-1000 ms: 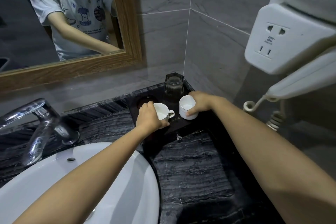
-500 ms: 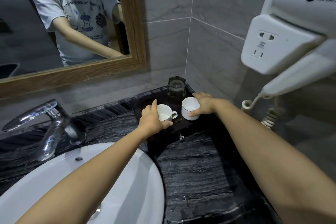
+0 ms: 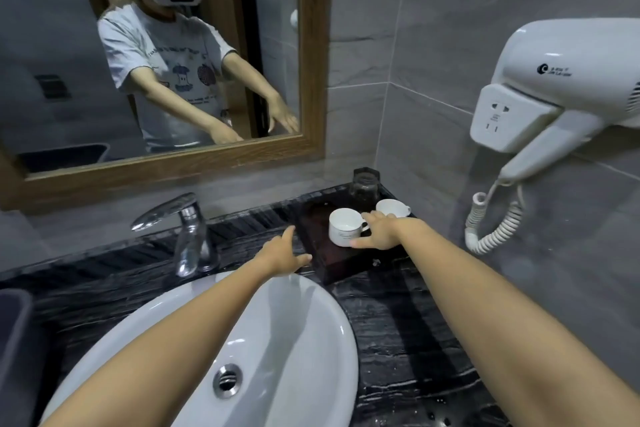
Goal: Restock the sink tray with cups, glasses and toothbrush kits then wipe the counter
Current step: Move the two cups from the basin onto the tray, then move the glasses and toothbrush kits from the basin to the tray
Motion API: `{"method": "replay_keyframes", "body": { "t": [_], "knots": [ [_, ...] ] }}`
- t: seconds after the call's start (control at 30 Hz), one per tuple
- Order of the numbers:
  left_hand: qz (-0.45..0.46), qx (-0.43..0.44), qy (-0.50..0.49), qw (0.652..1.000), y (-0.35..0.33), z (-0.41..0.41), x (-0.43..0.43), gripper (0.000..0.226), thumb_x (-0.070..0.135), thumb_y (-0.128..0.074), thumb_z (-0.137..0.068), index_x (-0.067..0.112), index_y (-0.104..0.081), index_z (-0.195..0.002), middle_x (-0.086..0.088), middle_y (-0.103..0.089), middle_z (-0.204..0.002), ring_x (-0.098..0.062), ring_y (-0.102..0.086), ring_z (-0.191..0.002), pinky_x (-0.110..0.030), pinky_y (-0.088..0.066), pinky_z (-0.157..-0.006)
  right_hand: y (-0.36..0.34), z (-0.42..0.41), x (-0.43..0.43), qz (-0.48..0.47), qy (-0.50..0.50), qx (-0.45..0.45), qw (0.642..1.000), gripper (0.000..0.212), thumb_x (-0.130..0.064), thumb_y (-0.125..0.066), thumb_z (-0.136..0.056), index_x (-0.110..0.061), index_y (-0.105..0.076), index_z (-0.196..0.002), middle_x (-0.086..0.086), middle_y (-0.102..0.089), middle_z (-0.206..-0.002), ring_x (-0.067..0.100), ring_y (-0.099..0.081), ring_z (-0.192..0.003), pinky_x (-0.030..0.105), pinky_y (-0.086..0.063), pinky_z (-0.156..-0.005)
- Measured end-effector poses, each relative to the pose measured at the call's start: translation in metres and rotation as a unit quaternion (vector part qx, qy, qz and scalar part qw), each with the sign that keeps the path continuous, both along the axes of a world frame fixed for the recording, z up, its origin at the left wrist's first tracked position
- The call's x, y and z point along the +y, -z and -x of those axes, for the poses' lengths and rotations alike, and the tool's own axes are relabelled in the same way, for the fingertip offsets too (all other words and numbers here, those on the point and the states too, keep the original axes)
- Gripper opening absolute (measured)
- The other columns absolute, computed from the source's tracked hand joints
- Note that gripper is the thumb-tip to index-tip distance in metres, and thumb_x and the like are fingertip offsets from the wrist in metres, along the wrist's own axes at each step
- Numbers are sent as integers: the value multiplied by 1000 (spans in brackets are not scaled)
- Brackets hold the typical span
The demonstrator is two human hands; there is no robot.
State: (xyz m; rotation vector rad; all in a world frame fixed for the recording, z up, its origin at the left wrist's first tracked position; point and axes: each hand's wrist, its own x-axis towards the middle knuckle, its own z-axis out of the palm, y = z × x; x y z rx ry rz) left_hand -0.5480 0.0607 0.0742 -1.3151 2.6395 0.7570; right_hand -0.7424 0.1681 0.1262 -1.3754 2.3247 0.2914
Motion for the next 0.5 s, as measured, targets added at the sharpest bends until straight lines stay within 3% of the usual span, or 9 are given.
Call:
{"method": "replay_keyframes", "body": {
  "t": [0.13, 0.2, 0.27, 0.37, 0.47, 0.5],
  "knots": [
    [-31, -44, 47, 997, -18, -62, -1, 66, 49, -51, -87, 14, -34, -140, -7, -42, -146, -26, -46, -129, -35, -42, -102, -21, -61, -13, -100, -52, 17, 993, 81, -68, -42, -84, -19, -29, -147, 4, -24, -157, 28, -25, -143, 41, -24, -114],
    [-78, -31, 41, 996, -31, -94, -4, 52, 47, -51, -87, 17, -48, -130, -6, -56, -130, -22, -61, -107, -32, -54, -77, -31, -95, -23, -136, -69, 2, 988, 73, -66, -48, -83, -24, -39, -142, 1, -36, -151, 27, -37, -135, 41, -35, -108],
    [-111, -15, 28, 993, -46, -128, -5, 43, 46, -51, -87, 18, -55, -120, -3, -62, -112, -17, -66, -90, -27, -55, -62, -38, -130, -34, -157, -71, -29, 985, 71, -62, -55, -81, -23, -45, -139, 1, -45, -145, 25, -48, -127, 45, -42, -104],
    [-89, -16, 18, 996, -67, -182, -9, 40, 46, -51, -87, 20, -58, -117, -1, -64, -106, -16, -66, -85, -30, -57, -67, -45, -185, -54, -183, -84, -57, 978, 65, -53, -59, -84, -17, -46, -138, 5, -49, -142, 26, -52, -124, 49, -43, -104],
    [-34, -36, 8, 999, -81, -246, -14, 38, 45, -50, -88, 16, -63, -109, -5, -68, -111, -18, -66, -92, -36, -51, -88, -47, -247, -75, -167, -127, -53, 976, 61, -50, -56, -87, -13, -48, -135, 6, -55, -136, 28, -55, -121, 48, -43, -104],
    [-28, -44, -2, 999, -83, -269, -16, 37, 44, -49, -88, 15, -64, -106, -6, -68, -111, -20, -64, -94, -36, -49, -89, -47, -268, -82, -154, -150, -49, 975, 59, -50, -55, -87, -13, -51, -132, 5, -59, -132, 27, -58, -117, 47, -45, -103]
  ]
}}
